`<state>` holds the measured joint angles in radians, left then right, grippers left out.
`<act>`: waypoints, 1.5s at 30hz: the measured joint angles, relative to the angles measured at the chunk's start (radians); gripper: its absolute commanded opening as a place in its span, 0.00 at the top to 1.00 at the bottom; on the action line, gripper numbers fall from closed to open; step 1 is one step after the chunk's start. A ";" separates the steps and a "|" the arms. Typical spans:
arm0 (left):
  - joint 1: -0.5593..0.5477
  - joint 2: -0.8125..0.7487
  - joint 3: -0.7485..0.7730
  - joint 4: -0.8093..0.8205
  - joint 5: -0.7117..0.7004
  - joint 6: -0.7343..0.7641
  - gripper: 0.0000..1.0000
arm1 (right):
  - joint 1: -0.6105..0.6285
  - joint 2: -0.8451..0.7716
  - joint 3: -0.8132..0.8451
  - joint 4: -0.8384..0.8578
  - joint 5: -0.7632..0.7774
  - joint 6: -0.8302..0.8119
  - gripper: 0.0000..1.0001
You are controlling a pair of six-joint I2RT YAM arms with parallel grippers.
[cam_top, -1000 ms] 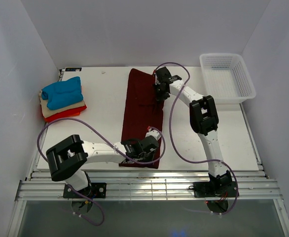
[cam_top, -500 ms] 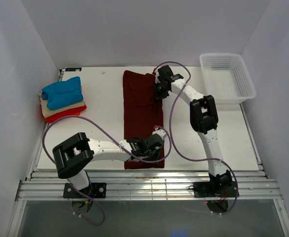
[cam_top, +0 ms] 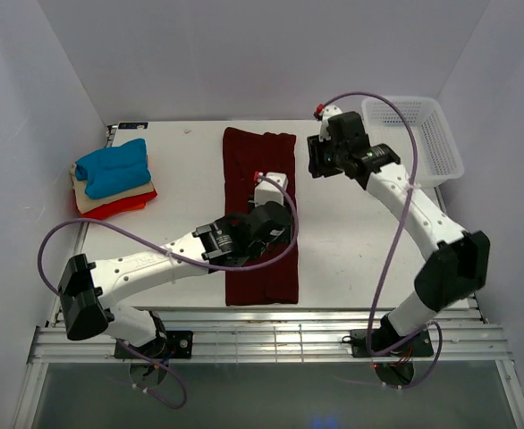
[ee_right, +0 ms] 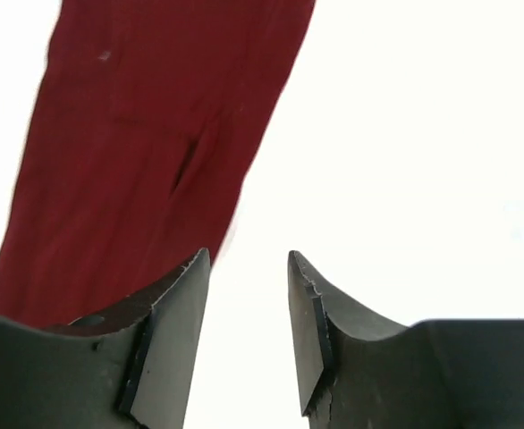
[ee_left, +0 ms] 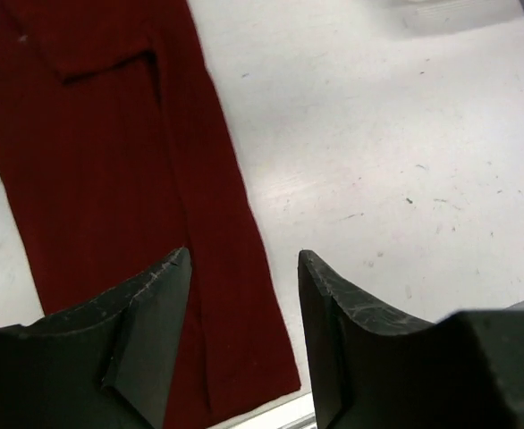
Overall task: Fold and stack the t-shirts
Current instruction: Rotate the tshirt 90 degrees, then grab the bottom of the folded rectangular tshirt with both arms
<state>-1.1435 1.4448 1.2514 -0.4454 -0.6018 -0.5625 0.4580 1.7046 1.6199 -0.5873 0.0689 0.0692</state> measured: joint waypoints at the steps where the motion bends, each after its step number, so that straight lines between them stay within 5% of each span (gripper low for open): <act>1: 0.003 -0.023 -0.020 -0.028 -0.002 -0.031 0.39 | 0.009 -0.078 -0.066 0.008 0.006 0.012 0.52; 5: 0.006 -0.124 -0.236 -0.152 0.034 -0.157 0.38 | 0.097 -0.278 -0.361 0.025 0.002 0.103 0.46; 12: 0.007 -0.354 -0.477 -0.378 0.135 -0.317 0.37 | 0.284 -0.375 -0.756 -0.029 -0.027 0.298 0.42; 19: 0.007 -0.507 -0.592 -0.374 0.220 -0.388 0.36 | 0.355 -0.487 -0.808 -0.008 -0.034 0.417 0.42; 30: 0.006 -0.630 -0.860 -0.160 0.345 -0.381 0.36 | 0.466 -0.451 -0.882 0.071 -0.073 0.523 0.42; 45: 0.006 -0.577 -0.921 0.026 0.337 -0.370 0.37 | 0.501 -0.349 -0.884 0.163 -0.105 0.556 0.43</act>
<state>-1.1370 0.8680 0.3302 -0.4194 -0.2649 -0.9325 0.9592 1.3552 0.7361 -0.4244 -0.0357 0.6254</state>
